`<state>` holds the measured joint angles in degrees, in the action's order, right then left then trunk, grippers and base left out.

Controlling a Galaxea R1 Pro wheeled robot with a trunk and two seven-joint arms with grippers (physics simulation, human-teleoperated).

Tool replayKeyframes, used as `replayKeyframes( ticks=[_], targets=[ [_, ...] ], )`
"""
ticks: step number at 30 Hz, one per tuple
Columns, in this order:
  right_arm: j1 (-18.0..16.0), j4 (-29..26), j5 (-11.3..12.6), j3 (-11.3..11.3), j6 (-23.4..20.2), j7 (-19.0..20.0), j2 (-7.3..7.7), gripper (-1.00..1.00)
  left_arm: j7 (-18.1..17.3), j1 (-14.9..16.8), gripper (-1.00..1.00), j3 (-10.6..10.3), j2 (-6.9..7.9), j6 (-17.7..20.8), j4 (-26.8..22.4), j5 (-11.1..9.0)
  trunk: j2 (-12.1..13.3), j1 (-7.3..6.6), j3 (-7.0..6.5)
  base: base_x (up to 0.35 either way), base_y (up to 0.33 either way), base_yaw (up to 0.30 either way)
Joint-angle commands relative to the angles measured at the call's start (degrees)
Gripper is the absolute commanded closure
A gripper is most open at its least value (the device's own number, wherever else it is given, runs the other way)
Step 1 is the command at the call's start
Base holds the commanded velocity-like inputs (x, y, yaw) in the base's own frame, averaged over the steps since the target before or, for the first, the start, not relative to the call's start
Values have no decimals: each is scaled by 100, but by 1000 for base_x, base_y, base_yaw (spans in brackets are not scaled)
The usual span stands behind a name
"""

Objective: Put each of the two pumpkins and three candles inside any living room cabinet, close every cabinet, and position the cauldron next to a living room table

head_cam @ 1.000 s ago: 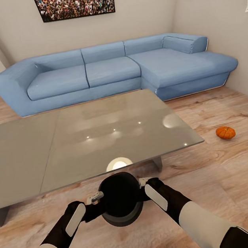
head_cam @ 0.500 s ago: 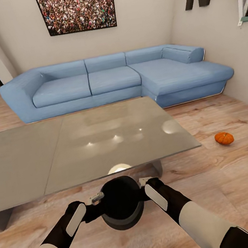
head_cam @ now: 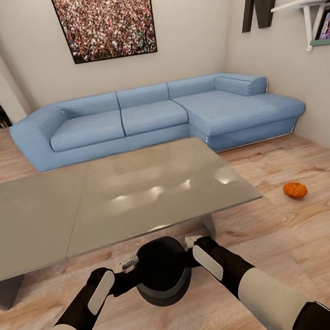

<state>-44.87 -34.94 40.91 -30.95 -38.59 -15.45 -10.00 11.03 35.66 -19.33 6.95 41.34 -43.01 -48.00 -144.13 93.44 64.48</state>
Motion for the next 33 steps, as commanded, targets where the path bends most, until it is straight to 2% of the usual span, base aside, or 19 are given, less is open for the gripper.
replayKeyframes(
  ticks=[1,6,24,33],
  targets=[
    [-4,-4,57,-15,-8,-55,0,-100,51,3,-100,-27,9,6,-10,-60,-1,-4,-18,-67,0,0],
    [-4,-4,57,-16,-8,-55,0,-100,49,3,-100,-22,8,6,-8,-60,6,-17,-128,-190,0,0],
    [-4,-4,56,-16,-8,-52,0,-100,53,3,-100,-24,-2,6,-14,-53,30,-64,-527,-310,0,0],
    [-4,-3,49,-14,-24,-23,0,-100,57,3,-100,-21,-9,6,-14,-36,42,-87,-726,-90,0,0]
  ],
)
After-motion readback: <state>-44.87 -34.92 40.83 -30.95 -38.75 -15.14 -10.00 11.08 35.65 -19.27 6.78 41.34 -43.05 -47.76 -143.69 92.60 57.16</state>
